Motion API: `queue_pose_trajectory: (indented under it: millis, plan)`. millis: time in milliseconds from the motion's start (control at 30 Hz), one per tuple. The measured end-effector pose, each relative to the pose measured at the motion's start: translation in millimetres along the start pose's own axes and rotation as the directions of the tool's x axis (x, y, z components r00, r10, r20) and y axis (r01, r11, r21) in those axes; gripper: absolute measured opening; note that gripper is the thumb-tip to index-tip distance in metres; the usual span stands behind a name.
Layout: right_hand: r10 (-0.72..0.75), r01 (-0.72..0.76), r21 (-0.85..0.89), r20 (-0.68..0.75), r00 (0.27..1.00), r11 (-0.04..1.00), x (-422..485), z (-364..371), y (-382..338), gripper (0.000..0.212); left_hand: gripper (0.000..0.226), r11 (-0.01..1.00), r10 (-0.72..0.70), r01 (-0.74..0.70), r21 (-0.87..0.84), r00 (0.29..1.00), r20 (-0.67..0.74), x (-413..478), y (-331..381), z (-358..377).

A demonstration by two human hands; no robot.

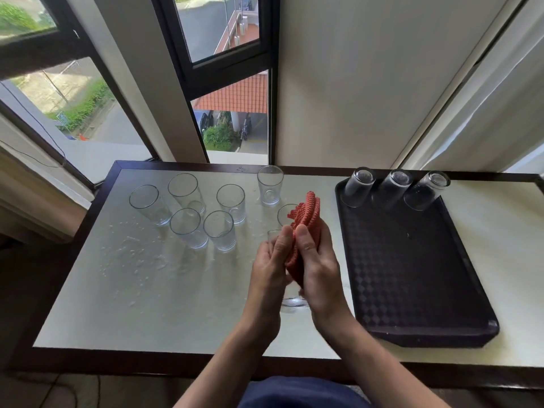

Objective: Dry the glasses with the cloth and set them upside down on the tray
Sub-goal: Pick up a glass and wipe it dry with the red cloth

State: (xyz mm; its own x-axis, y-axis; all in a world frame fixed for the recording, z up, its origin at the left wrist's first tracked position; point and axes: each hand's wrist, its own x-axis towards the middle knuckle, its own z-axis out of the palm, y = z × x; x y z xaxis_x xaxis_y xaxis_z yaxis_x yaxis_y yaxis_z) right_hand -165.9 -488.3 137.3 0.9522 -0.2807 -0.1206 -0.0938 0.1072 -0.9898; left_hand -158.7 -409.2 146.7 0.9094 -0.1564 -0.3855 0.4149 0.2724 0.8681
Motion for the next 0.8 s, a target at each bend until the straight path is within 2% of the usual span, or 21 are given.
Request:
queue_pose_trajectory:
  millis: [133,167,267,367,433,533,567,633,667,733,800]
  plan:
    - [0.012,0.005,-0.218,0.076,0.997,0.976,-44,1,15,0.064,0.081,0.997,0.007,-0.017,-0.076,0.992,-0.123,13,3,-10]
    - [0.024,0.000,-0.241,0.098,0.995,0.970,-48,-1,20,0.068,0.079,0.996,0.022,-0.033,-0.077,0.988,-0.150,15,2,-11]
    - [0.069,-0.047,-0.179,0.119,0.990,0.983,-27,-10,23,0.068,0.041,1.000,0.017,-0.015,0.012,0.992,-0.124,14,-2,-9]
    - [0.086,-0.083,-0.056,0.049,0.995,0.995,-3,-11,11,0.061,0.030,0.998,-0.009,0.012,0.060,0.998,-0.056,10,-6,-3]
    - [0.012,-0.010,-0.071,0.033,0.999,0.997,-6,-5,6,0.062,0.045,0.999,0.002,0.000,0.043,0.999,-0.040,9,-3,-2]
    - [-0.168,0.177,-0.291,0.056,0.984,0.940,-31,2,6,0.073,0.075,1.000,0.026,-0.026,0.001,0.999,-0.032,14,4,-7]
    - [-0.240,0.251,-0.357,0.076,0.968,0.900,-38,2,7,0.072,0.081,0.998,0.029,-0.032,-0.050,0.998,-0.060,16,6,-9]
    - [-0.312,0.336,-0.353,0.127,0.942,0.873,-36,-1,11,0.068,0.085,0.996,0.029,-0.039,-0.084,0.993,-0.117,17,5,-11]
    - [-0.273,0.298,-0.295,0.126,0.954,0.908,-28,-3,9,0.067,0.079,0.997,0.024,-0.032,-0.063,0.992,-0.125,15,4,-10]
    - [-0.098,0.104,-0.089,0.061,0.993,0.991,-7,-5,7,0.063,0.057,1.000,0.003,-0.003,0.007,0.996,-0.084,9,-3,-6]
    - [0.007,-0.007,-0.016,0.035,0.999,1.000,7,-7,5,0.062,0.039,0.999,-0.023,0.025,0.048,0.999,-0.036,4,-6,-1]
